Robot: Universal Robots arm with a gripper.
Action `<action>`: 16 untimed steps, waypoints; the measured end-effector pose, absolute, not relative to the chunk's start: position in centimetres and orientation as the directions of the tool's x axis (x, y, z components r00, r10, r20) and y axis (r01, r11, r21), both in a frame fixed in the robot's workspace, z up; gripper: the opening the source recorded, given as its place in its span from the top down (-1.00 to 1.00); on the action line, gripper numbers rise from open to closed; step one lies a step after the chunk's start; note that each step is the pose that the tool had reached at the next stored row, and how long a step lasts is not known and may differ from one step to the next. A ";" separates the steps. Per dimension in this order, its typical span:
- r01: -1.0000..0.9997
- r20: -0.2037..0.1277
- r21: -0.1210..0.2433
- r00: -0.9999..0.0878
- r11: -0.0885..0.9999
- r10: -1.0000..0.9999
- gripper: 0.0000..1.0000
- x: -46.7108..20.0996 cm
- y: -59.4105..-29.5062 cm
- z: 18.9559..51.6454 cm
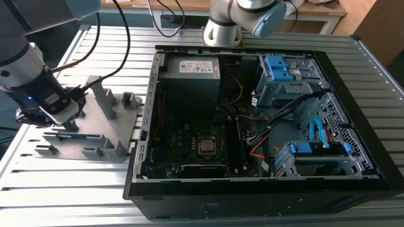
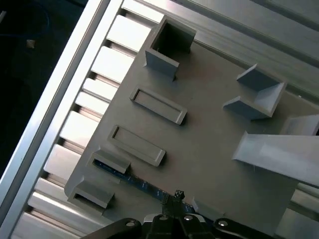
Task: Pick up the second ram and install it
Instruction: 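Pick up the second ram and move it above second insertion slot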
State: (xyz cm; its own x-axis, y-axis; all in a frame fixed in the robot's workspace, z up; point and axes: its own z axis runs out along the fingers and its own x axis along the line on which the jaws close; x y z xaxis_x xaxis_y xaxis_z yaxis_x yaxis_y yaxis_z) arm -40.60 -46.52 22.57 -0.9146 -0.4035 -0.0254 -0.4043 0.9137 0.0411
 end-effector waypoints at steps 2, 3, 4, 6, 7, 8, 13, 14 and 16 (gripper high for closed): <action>-0.423 -0.025 0.041 -0.906 0.905 -0.422 0.80 -40.6 -46.5 22.6; -0.432 -0.025 0.041 -0.902 0.901 -0.431 0.80 -40.6 -46.5 22.6; -0.441 -0.025 0.041 -0.897 0.897 -0.440 0.80 -40.6 -46.5 22.6; -0.457 -0.025 0.041 -0.889 0.888 -0.457 0.80 -40.6 -46.5 22.6; -0.465 -0.025 0.041 -0.885 0.884 -0.465 0.80 -40.6 -46.5 22.6; -0.473 -0.025 0.041 -0.881 0.880 -0.472 0.80 -40.6 -46.5 22.6; -0.509 -0.025 0.041 -0.861 0.860 -0.508 0.80 -40.6 -46.5 22.6; -0.516 -0.025 0.041 -0.857 0.856 -0.515 0.80 -40.6 -46.5 22.6; -0.530 -0.025 0.041 -0.848 0.847 -0.529 0.80 -40.6 -46.5 22.6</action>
State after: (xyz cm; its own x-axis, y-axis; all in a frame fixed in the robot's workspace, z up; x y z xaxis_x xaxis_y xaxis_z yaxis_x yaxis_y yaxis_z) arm -40.60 -46.52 22.57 -0.8482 -0.5291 -0.0254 -0.5297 0.8472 0.0411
